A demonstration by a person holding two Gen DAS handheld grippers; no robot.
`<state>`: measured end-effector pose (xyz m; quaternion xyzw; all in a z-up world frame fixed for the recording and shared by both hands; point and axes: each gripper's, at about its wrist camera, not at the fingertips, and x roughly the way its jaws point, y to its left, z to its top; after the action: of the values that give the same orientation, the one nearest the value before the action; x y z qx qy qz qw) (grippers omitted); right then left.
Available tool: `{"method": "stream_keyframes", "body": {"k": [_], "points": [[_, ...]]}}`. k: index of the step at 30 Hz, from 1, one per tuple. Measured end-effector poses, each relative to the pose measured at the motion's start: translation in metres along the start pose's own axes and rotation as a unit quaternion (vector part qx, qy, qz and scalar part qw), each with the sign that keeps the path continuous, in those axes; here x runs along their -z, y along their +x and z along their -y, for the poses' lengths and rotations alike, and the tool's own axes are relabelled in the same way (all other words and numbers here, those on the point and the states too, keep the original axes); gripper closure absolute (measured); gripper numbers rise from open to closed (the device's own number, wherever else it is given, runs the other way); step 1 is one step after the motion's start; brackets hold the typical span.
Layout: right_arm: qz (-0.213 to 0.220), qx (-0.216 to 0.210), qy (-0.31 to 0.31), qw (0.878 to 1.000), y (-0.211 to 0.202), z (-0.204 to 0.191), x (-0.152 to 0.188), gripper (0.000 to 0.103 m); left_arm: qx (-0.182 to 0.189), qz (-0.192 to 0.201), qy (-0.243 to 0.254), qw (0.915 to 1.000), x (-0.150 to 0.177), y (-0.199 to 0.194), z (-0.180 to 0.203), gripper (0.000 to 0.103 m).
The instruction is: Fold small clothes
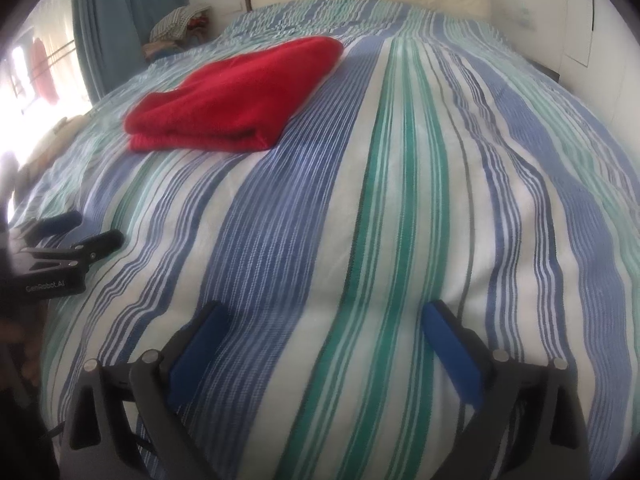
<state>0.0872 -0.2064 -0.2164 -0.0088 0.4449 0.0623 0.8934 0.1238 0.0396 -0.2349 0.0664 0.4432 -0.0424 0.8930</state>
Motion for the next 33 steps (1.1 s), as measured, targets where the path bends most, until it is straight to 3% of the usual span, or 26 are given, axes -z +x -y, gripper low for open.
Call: {"method": "stream_keyframes", "body": {"k": [4, 6, 9, 11, 13, 15, 18, 21, 25, 28, 29, 30, 31, 32, 33], "points": [[-0.001, 0.002, -0.001, 1.0, 0.0, 0.0, 0.0, 0.005, -0.002, -0.001, -0.001, 1.0, 0.0, 0.0, 0.001, 0.0], [0.0, 0.001, -0.001, 1.0, 0.001, 0.0, 0.0, 0.005, 0.004, -0.025, -0.014, 0.9996, -0.005, 0.001, -0.003, 0.0], [-0.001, -0.003, 0.002, 1.0, -0.001, 0.001, 0.0, 0.005, 0.074, -0.071, -0.062, 0.9927, -0.024, -0.006, -0.018, 0.001], [-0.016, -0.013, 0.004, 1.0, -0.004, 0.003, -0.004, 0.005, 0.134, -0.052, -0.098, 0.9846, -0.046, -0.017, -0.034, 0.001], [-0.029, -0.036, 0.016, 0.999, -0.012, 0.009, -0.015, 0.006, 0.146, -0.024, -0.117, 0.9821, -0.075, -0.021, -0.048, 0.001], [-0.011, -0.081, 0.053, 0.995, -0.019, 0.021, -0.037, 0.006, 0.149, -0.009, -0.124, 0.9811, -0.109, -0.011, -0.056, 0.001], [0.018, -0.142, 0.104, 0.984, -0.014, 0.036, -0.09, 0.006, 0.179, -0.032, -0.131, 0.9746, -0.152, 0.029, -0.06, 0.001], [0.007, -0.215, 0.143, 0.966, 0.022, 0.041, -0.147, 0.006, 0.167, -0.079, -0.149, 0.9714, -0.176, 0.08, -0.065, 0.001], [-0.023, -0.231, 0.178, 0.956, 0.084, 0.044, -0.198, 0.008, 0.172, -0.117, -0.161, 0.9647, -0.183, 0.119, -0.067, 0.001], [-0.059, -0.265, 0.228, 0.935, 0.128, 0.043, -0.209, 0.019, 0.173, -0.12, -0.145, 0.9667, -0.19, 0.127, -0.058, 0.001], [-0.071, -0.284, 0.236, 0.927, 0.139, 0.039, -0.211, 0.029, 0.173, -0.12, -0.136, 0.9681, -0.193, 0.129, -0.054, 0.01], [-0.082, -0.295, 0.232, 0.923, 0.149, 0.031, -0.212, 0.035, 0.168, -0.121, -0.122, 0.9706, -0.195, 0.129, -0.049, 0.028], [-0.091, -0.279, 0.212, 0.932, 0.154, 0.02, -0.214, 0.051, 0.177, -0.123, -0.111, 0.9702, -0.198, 0.13, -0.045, 0.07], [-0.091, -0.243, 0.176, 0.95, 0.153, 0.009, -0.216, 0.065, 0.178, -0.12, -0.109, 0.9705, -0.201, 0.126, -0.041, 0.079], [-0.085, -0.208, 0.139, 0.964, 0.148, -0.003, -0.218, 0.066, 0.17, -0.11, -0.108, 0.9732, -0.205, 0.118, -0.039, 0.082]]}}
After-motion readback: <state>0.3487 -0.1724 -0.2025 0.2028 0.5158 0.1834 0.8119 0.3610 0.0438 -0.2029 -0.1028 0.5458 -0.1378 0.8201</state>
